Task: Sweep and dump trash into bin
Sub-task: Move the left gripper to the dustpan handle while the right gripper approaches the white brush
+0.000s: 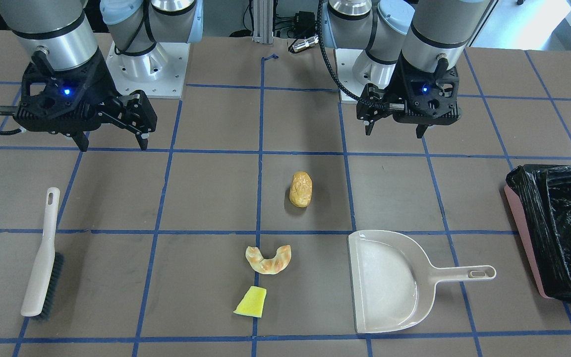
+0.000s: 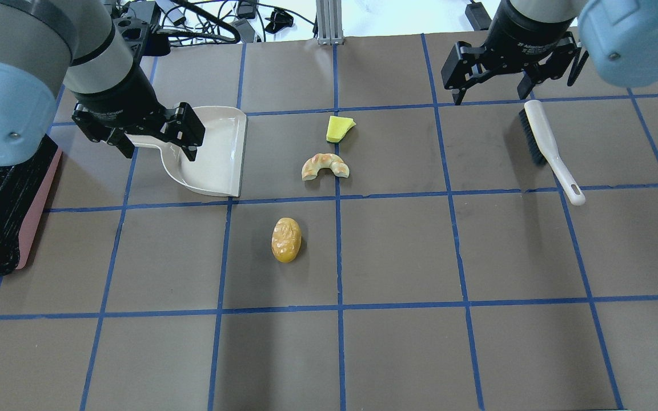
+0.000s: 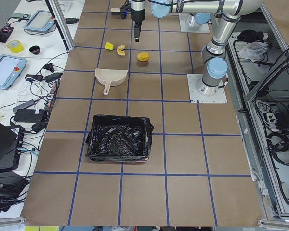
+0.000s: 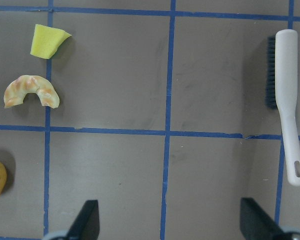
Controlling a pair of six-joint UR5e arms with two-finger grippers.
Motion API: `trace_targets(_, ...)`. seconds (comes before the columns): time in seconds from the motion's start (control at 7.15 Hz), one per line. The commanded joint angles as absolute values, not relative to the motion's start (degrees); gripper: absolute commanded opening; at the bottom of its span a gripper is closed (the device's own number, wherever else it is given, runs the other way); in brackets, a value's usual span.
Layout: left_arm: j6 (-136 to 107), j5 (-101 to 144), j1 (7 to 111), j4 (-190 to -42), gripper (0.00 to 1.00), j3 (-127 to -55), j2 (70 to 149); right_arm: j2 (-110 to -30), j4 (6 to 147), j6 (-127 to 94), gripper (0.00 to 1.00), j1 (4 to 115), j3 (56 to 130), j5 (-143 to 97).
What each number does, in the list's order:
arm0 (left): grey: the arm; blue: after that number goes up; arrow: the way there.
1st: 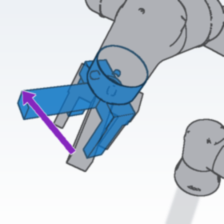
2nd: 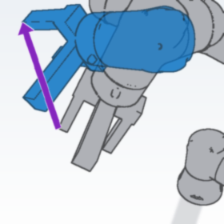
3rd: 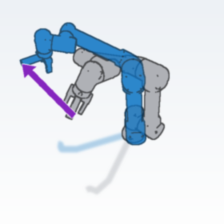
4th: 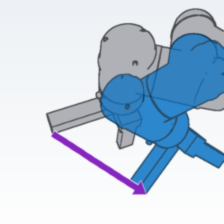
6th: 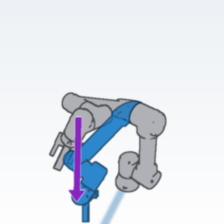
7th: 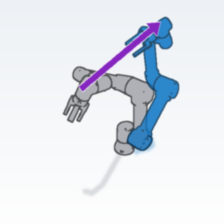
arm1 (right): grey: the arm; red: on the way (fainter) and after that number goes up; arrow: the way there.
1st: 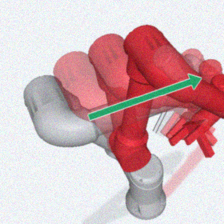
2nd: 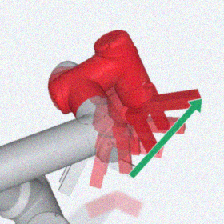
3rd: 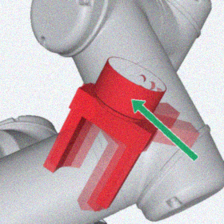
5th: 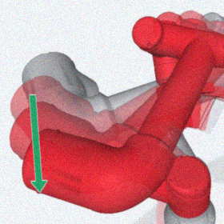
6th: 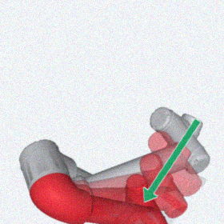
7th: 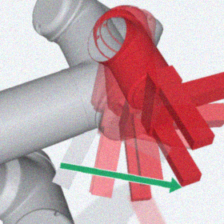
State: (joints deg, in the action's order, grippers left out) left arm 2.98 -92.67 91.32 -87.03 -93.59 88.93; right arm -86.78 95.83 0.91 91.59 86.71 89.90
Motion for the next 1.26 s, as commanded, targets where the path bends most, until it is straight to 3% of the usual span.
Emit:
trace_targets(0.0,3.0,-92.7,91.3,-87.0,1.00,-93.6,89.1,-86.7,95.9,0.7,1.00,91.6,86.7,89.7)
trace_targets(1.12,-13.3,-86.9,81.8,-85.7,1.00,-94.6,90.4,-86.4,95.8,1.8,1.00,89.7,86.7,90.0)
